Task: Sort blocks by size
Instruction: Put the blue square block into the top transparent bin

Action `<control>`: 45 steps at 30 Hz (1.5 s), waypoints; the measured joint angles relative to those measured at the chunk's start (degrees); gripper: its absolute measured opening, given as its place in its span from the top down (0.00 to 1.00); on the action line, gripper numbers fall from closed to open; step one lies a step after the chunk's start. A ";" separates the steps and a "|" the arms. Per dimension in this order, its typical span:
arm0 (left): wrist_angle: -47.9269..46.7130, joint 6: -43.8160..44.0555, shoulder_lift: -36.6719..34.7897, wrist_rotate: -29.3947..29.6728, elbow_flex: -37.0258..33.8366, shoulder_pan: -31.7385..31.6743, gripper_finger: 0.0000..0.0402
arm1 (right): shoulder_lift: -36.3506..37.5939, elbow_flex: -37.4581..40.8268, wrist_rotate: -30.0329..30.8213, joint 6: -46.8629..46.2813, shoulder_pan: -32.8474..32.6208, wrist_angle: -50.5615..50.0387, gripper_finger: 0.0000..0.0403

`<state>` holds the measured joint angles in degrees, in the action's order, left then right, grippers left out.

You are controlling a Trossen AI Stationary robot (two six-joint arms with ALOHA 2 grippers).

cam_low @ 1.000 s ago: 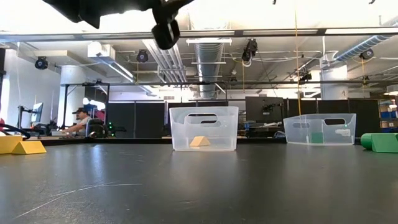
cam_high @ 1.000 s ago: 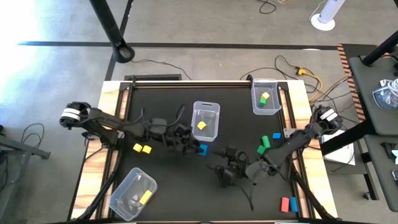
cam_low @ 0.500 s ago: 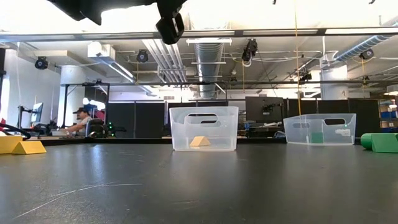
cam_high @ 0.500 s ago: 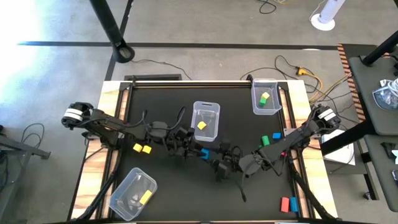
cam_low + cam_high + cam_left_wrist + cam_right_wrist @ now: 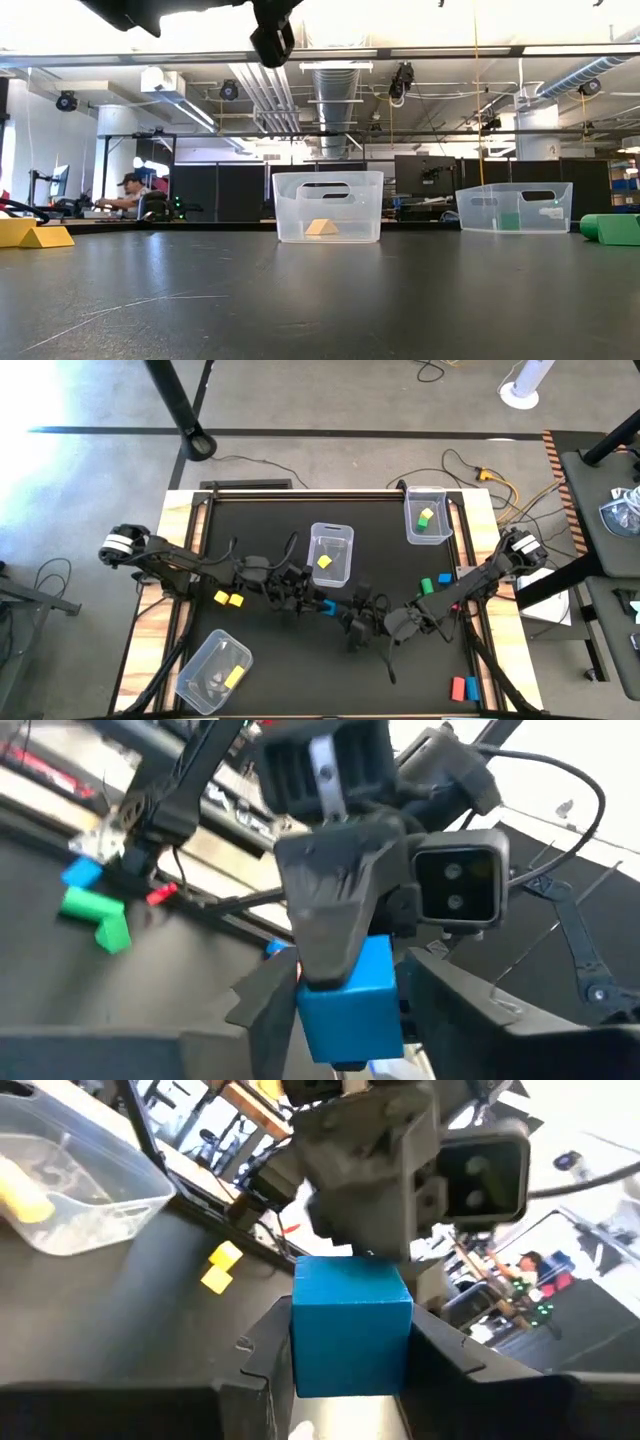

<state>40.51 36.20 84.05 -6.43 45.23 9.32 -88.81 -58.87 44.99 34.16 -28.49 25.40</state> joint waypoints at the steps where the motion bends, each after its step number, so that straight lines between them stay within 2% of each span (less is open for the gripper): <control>1: 0.00 -0.86 -0.58 -0.03 0.00 0.02 0.55 | 0.54 0.02 -0.01 -0.41 -0.19 -0.75 0.69; 5: -3.61 -4.46 -3.68 -0.56 0.00 0.12 0.47 | 4.64 0.04 0.47 -2.82 -1.22 -5.19 0.69; 9: -9.11 -10.16 -6.85 0.56 0.00 1.46 0.41 | 10.70 0.04 6.54 -8.22 -1.04 -15.91 0.69; 13: -11.62 -15.84 -6.90 1.46 -0.91 4.51 0.38 | 17.14 0.04 13.26 -19.82 2.94 -31.49 0.69; 17: -11.42 -17.41 -4.63 2.69 -2.01 8.42 0.38 | 23.15 0.04 12.44 -35.90 11.33 -48.89 0.69; 21: -11.51 -17.56 -1.62 8.02 -3.42 12.13 0.38 | 26.47 0.04 4.79 -50.28 24.06 -63.48 0.69; 24: -10.42 -17.38 0.07 12.76 -4.73 14.18 0.38 | 26.11 0.04 -3.27 -56.25 34.41 -70.02 0.69; 30: -10.97 -17.91 1.42 25.73 -7.00 16.11 0.38 | 20.26 0.04 -15.21 -57.56 53.14 -78.67 0.69; 33: -11.62 -17.45 1.44 28.50 -9.14 15.97 0.38 | 16.44 0.04 -20.57 -57.23 60.99 -81.59 0.69; 38: -12.10 -11.35 1.19 28.51 -13.33 15.64 0.38 | 11.64 0.07 -24.22 -56.89 69.92 -84.33 0.69; 45: -11.94 -11.88 0.35 29.46 -13.62 15.37 0.38 | 6.09 0.07 -32.74 -58.62 75.99 -84.51 0.69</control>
<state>28.57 24.32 84.40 23.04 31.61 24.69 -82.72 -58.81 12.24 -24.46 47.50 -59.11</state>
